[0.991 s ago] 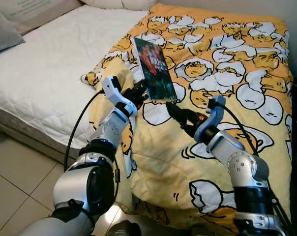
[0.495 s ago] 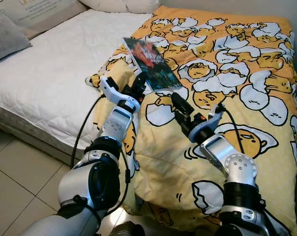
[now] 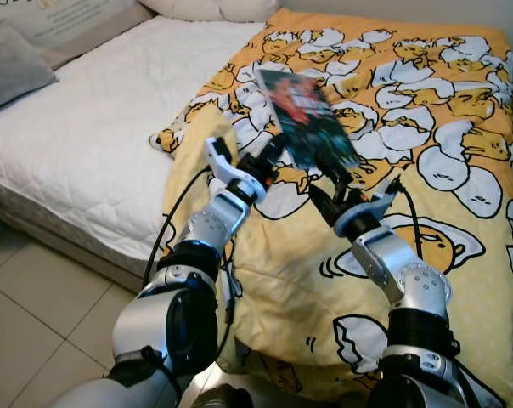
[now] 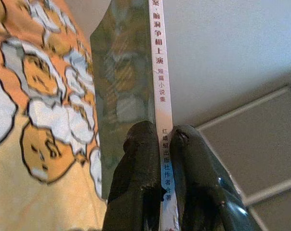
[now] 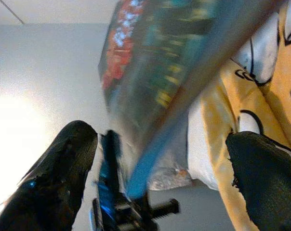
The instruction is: Clean up the room
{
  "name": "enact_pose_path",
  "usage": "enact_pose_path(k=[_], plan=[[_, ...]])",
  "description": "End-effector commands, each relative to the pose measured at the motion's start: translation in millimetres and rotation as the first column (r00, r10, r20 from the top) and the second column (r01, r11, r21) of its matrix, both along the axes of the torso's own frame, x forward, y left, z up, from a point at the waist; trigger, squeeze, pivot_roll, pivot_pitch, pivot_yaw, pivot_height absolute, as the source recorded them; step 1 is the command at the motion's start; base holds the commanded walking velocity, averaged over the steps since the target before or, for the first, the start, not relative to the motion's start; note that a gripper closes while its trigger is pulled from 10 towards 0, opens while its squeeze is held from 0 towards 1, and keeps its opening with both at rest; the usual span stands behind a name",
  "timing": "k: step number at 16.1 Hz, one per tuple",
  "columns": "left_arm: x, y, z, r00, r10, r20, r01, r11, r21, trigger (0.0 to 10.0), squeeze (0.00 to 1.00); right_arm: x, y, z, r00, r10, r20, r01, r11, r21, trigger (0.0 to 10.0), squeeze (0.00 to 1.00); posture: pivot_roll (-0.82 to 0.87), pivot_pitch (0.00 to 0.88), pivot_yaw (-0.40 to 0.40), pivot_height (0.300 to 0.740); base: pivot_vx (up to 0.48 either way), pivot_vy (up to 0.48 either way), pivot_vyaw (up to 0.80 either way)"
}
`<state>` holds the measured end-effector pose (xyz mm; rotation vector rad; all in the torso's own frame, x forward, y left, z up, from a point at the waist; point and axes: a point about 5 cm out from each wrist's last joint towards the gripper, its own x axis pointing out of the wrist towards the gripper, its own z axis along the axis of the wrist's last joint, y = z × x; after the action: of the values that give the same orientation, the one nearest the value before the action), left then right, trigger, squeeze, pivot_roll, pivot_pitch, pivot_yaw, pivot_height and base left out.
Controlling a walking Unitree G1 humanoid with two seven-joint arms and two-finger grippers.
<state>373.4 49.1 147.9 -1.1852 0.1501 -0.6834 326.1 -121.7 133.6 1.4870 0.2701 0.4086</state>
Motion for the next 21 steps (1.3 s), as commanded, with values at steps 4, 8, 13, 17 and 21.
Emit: enact_pose_path(k=[4, 8, 13, 17, 21], plan=[[-9.3, -3.9, -3, 0.997, -0.065, 0.031, 0.065, 0.998, -0.018, 0.0, 0.00, 7.7, 11.2, 10, 1.000, -0.026, 0.002, 0.026, 0.996, 0.090, 10.0, 0.00, -0.16, 0.000, 0.164, 0.740, 0.000, 0.000, 0.00], [-18.1, 3.2, -9, 0.990, -0.134, 0.052, 0.133, 0.991, 0.025, 0.0, 0.00, 12.0, -2.0, 12, 0.995, -0.096, 0.018, 0.095, 0.994, 0.055, 10.0, 0.00, -0.16, 0.000, 0.164, 0.740, 0.000, 0.000, 0.00], [-20.3, 12.9, -11, 0.991, -0.123, 0.056, 0.119, 0.991, 0.065, 0.0, 0.00, 14.7, -6.2, 13, 0.991, -0.128, 0.039, 0.127, 0.991, 0.030, 0.0, 0.00, -0.15, 0.000, 0.158, 0.740, 0.000, 0.000, 0.00], [-16.5, 23.8, -9, 0.994, -0.089, 0.060, 0.084, 0.993, 0.086, 0.0, 0.00, 15.6, -11.3, 13, 0.989, -0.138, 0.051, 0.138, 0.990, 0.007, 0.0, 0.00, -0.15, 0.000, 0.161, 0.740, 0.000, 0.000, 0.00], [-12.2, 29.4, -7, 0.996, -0.066, 0.058, 0.061, 0.994, 0.093, 0.0, 0.00, 15.6, -17.0, 13, 0.985, -0.156, 0.072, 0.157, 0.988, 0.000, 0.0, 0.00, -0.16, 0.000, 0.168, 0.740, 0.000, 0.000, 0.00]])
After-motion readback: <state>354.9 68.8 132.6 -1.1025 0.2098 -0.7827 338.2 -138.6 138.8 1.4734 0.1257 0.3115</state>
